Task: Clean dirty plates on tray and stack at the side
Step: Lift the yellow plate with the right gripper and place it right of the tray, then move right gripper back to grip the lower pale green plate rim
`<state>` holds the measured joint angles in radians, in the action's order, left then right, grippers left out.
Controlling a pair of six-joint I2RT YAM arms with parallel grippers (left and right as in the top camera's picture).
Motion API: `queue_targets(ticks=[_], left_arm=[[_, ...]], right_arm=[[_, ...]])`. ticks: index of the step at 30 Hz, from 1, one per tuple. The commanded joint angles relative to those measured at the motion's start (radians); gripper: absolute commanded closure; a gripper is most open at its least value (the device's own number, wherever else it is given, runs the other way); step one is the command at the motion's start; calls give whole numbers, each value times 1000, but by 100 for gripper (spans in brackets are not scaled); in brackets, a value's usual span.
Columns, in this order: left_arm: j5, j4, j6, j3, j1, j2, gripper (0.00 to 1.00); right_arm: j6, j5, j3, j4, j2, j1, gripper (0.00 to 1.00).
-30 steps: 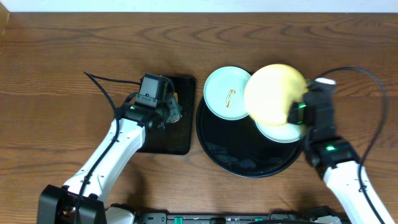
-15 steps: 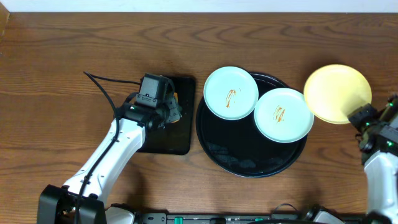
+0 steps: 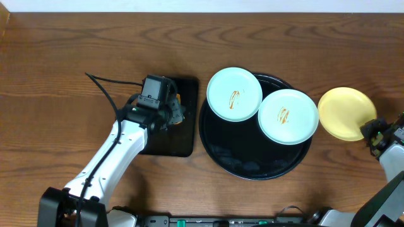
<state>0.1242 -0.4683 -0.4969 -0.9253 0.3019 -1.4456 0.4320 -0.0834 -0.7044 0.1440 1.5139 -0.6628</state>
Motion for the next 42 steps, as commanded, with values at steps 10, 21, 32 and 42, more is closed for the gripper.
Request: queue_targets(ticks=[10, 21, 32, 42], left_arm=[[-9, -3, 6, 7, -3, -4, 92], [-9, -25, 6, 7, -3, -4, 92], [-9, -25, 6, 7, -3, -4, 93], [-9, -25, 6, 7, -3, -4, 92]], right_arm=[[-259, -435, -31, 64, -3, 195, 63], [-301, -150, -30, 133, 11, 411, 70], [-299, -126, -27, 144, 27, 416, 93], [-300, -134, -25, 193, 27, 416, 99]])
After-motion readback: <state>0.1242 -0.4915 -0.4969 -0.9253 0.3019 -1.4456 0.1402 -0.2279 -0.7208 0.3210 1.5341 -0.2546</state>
